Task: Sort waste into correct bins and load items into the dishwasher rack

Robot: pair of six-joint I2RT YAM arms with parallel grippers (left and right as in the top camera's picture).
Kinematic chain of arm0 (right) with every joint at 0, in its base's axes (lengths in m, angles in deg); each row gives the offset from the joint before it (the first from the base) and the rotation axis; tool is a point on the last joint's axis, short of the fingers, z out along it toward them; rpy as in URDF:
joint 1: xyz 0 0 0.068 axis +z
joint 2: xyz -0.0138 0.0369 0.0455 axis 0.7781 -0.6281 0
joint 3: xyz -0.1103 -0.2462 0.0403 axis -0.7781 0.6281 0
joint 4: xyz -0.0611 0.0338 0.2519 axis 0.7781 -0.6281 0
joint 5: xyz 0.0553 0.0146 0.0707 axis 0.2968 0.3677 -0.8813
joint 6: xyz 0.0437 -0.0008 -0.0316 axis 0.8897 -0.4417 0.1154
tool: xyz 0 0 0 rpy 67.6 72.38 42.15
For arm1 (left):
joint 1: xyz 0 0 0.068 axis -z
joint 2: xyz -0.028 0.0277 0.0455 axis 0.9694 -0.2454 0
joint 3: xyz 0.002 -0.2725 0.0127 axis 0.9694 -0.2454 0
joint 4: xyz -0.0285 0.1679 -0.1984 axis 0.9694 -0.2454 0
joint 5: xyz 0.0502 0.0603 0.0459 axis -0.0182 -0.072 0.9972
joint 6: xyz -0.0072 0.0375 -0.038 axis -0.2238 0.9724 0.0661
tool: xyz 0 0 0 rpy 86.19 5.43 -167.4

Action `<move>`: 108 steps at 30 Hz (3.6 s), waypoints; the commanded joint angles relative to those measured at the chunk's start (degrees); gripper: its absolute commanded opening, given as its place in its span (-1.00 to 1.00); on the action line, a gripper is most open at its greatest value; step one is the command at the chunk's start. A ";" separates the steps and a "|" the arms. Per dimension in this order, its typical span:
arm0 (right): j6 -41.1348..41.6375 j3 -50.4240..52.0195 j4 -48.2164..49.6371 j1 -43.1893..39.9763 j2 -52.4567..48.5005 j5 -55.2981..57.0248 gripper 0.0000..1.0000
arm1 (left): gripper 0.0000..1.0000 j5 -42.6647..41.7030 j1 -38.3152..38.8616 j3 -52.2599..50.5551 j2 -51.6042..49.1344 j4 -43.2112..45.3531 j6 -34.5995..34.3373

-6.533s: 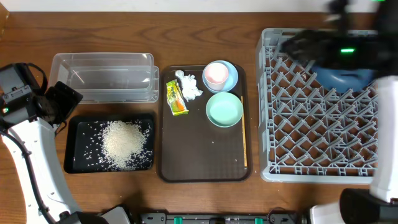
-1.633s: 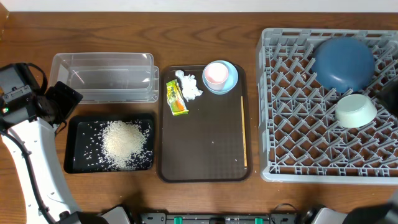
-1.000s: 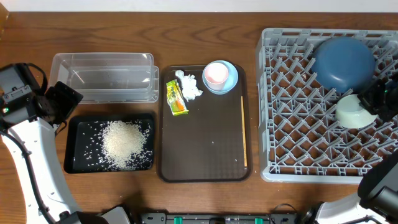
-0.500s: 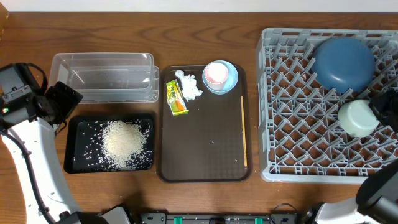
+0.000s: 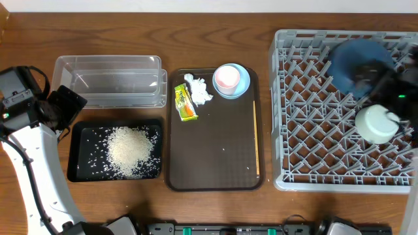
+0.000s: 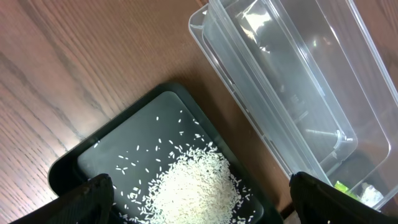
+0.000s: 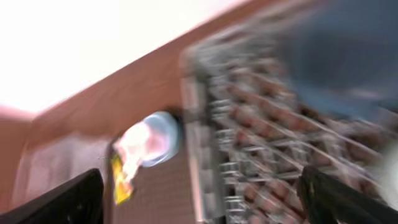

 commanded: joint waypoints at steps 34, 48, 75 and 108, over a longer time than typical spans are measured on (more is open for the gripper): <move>-13.81 -0.07 36.96 53.68 -42.62 33.88 0.76 | 0.86 0.28 -0.24 -0.28 -0.28 -0.02 -0.33; -12.57 -0.17 37.13 53.96 -42.60 33.88 -0.37 | 0.86 0.28 -0.24 -0.28 -0.28 -0.02 -0.33; -2.40 -6.05 25.20 49.55 -23.39 33.86 -0.98 | 0.86 0.28 -0.24 -0.28 -0.28 0.00 -0.33; -9.94 6.56 0.39 -2.82 -4.76 -18.49 -0.98 | 0.86 0.28 -0.24 -0.28 -0.28 0.00 -0.33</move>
